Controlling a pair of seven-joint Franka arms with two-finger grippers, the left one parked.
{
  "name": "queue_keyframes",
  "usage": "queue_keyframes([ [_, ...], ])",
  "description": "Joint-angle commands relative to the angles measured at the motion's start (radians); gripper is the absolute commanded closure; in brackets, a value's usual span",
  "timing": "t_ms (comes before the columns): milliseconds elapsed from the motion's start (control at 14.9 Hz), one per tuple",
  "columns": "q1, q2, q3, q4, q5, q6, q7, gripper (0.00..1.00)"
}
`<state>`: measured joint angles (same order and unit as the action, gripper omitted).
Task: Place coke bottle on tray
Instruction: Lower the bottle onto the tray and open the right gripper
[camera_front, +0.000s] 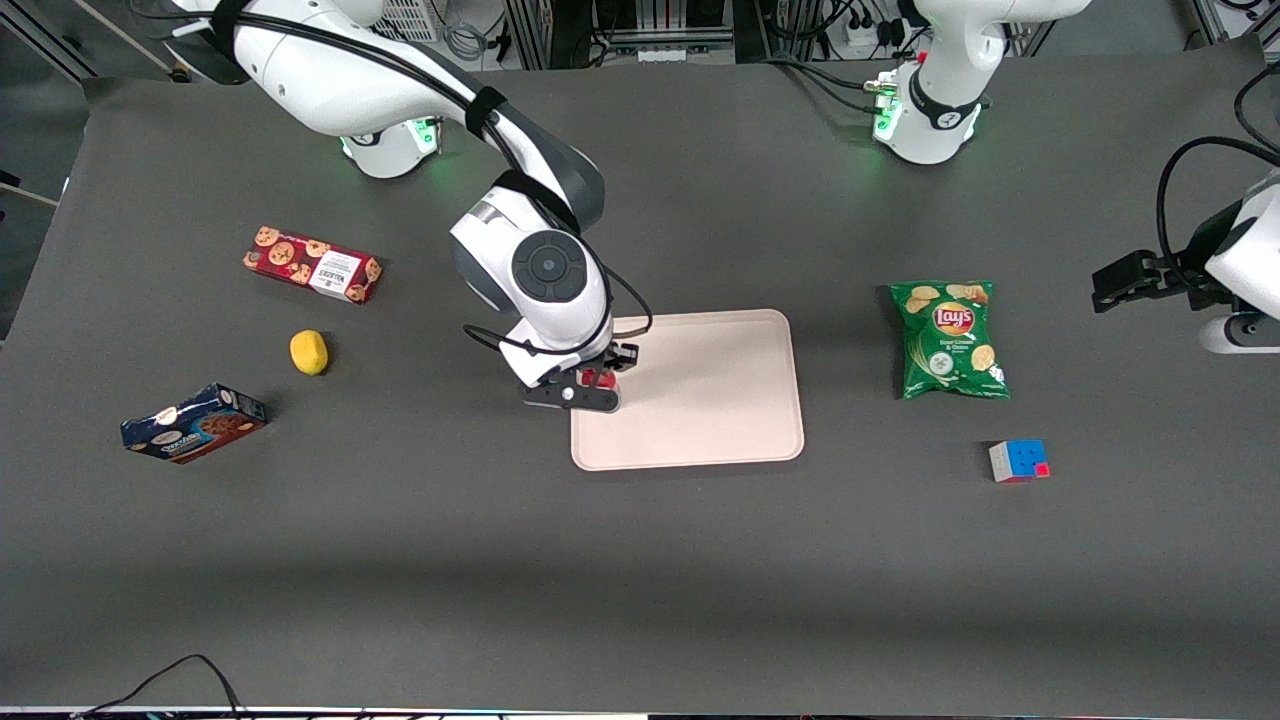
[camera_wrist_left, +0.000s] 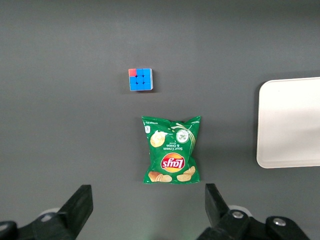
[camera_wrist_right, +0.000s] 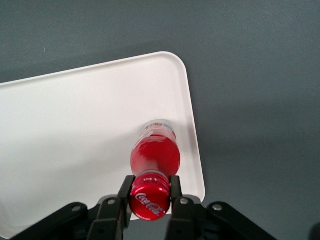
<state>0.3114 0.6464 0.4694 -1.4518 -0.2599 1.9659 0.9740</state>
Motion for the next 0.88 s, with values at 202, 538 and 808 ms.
queue_keyframes([
  [202,0.0,-0.002,0.003,0.005,-0.048,0.016,0.038,0.0],
  [538,-0.069,-0.118,0.005,0.015,-0.032,0.007,0.025,0.0],
  [808,-0.228,-0.23,0.032,0.013,0.066,-0.015,-0.088,0.0],
])
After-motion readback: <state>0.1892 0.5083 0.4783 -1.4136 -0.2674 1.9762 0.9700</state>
